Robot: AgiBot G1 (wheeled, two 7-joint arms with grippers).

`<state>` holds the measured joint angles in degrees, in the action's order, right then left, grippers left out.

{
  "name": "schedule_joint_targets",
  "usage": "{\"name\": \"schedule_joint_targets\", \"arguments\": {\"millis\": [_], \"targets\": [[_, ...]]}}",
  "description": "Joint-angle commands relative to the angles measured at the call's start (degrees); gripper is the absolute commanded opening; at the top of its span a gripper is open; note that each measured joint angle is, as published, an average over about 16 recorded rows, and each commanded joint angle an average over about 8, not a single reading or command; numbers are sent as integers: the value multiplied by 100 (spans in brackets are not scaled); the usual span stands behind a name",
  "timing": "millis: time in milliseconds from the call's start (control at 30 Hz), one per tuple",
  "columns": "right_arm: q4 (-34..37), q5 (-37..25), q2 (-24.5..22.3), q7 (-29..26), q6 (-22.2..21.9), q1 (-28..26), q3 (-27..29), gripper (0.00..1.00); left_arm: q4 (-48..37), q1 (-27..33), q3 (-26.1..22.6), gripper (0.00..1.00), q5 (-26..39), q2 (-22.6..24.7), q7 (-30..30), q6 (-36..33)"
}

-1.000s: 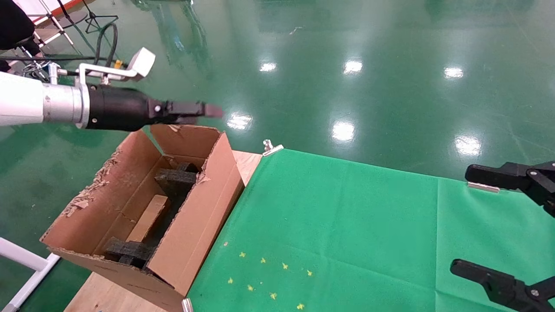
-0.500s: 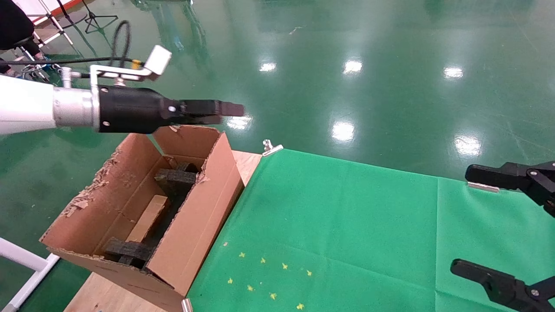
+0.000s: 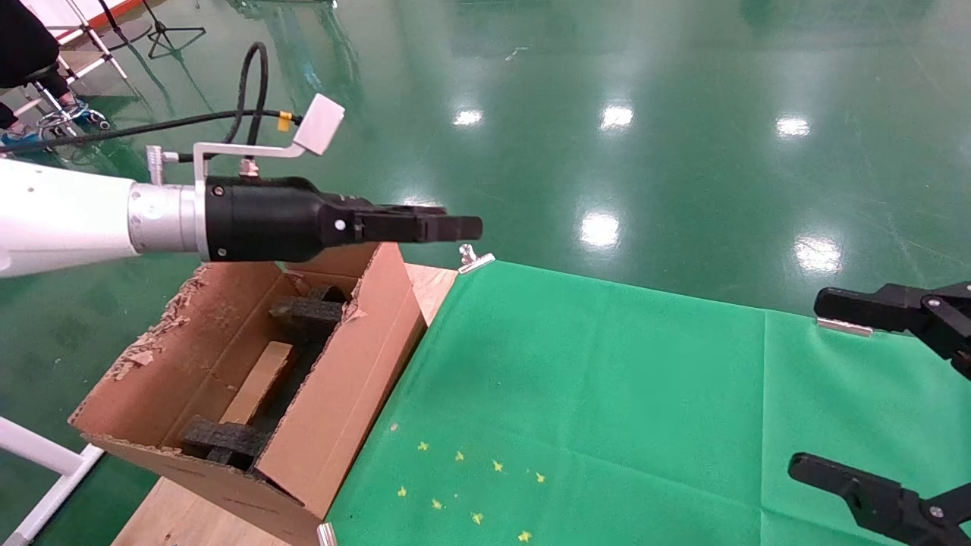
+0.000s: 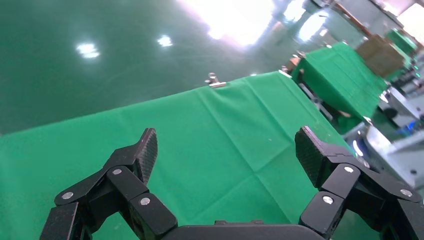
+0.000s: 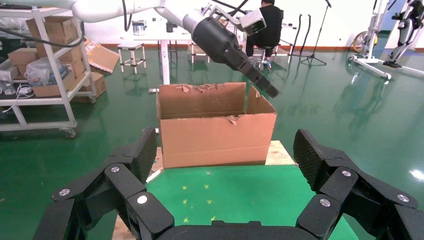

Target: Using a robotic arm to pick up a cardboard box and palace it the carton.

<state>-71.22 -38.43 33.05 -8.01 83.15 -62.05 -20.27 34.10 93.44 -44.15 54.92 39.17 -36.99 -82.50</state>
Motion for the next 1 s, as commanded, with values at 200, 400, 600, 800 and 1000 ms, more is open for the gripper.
{"name": "schedule_joint_targets", "arguments": {"millis": [200, 400, 600, 800, 1000], "targets": [[0, 0, 0, 0, 0, 0, 0, 100, 660, -533, 470, 100, -218, -69, 439, -53], [0, 0, 0, 0, 0, 0, 0, 100, 1223, -987, 871, 100, -405, -128, 813, -99], [0, 0, 0, 0, 0, 0, 0, 100, 1778, -1436, 1267, 100, -588, -187, 1182, -144], [0, 0, 0, 0, 0, 0, 0, 100, 2337, -1887, 1665, 100, -773, -246, 1553, -189], [0, 0, 0, 0, 0, 0, -1, 100, 2895, -2338, 2063, 100, -958, -304, 1924, -234]]}}
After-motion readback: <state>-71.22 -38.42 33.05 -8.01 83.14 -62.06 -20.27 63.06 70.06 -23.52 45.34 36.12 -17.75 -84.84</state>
